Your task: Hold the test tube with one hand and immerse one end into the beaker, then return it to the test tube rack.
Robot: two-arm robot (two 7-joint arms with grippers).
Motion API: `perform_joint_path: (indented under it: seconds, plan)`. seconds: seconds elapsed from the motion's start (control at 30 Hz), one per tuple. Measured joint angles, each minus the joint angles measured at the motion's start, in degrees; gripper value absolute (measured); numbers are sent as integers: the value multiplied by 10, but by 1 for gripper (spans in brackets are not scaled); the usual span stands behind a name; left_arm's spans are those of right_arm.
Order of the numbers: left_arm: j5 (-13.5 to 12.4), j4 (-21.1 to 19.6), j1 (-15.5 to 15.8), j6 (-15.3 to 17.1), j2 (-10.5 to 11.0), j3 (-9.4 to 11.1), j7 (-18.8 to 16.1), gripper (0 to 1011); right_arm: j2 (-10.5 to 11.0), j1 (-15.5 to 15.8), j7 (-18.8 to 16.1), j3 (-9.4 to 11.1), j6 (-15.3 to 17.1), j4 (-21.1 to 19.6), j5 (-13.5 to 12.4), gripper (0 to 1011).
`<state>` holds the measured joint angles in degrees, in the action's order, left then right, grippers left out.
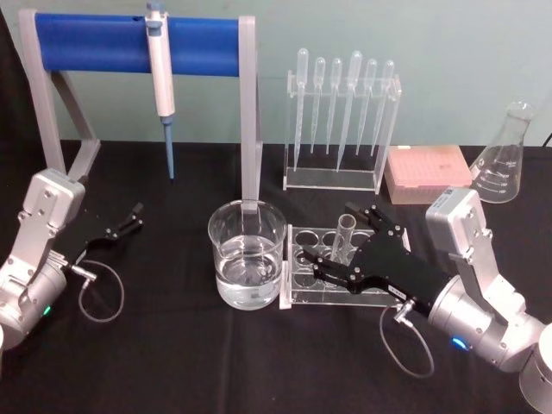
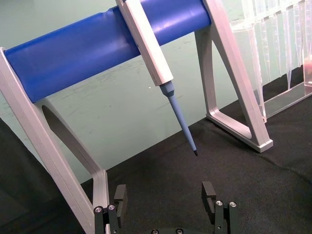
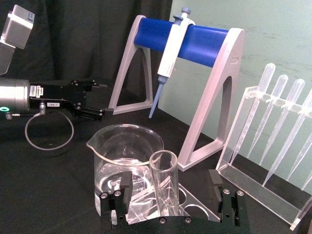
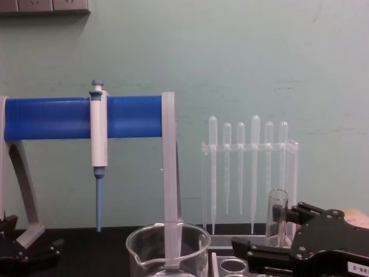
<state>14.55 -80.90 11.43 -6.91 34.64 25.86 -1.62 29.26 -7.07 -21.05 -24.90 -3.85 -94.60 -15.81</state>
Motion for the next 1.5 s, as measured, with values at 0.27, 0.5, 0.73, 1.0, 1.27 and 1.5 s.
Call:
perform_joint_path:
  seconds: [0.27, 0.5, 0.73, 1.0, 1.27, 1.5]
  plan:
    - [0, 0, 0, 0, 0, 0, 0, 1000, 1, 0, 0, 0, 0, 0, -2, 773]
    - [0, 0, 0, 0, 0, 0, 0, 1000, 1, 0, 0, 0, 0, -1, -3, 579]
    - [0, 0, 0, 0, 0, 0, 0, 1000, 1, 0, -1, 0, 0, -1, -3, 333]
    - [0, 0, 0, 0, 0, 0, 0, 1000, 1, 0, -1, 0, 0, -1, -4, 224]
    - [0, 0, 0, 0, 0, 0, 0, 1000, 1, 0, -1, 0, 0, -1, -4, 224]
    - [0, 0, 0, 0, 0, 0, 0, 1000, 5, -25, -46, 13, 32, 2, -27, 223]
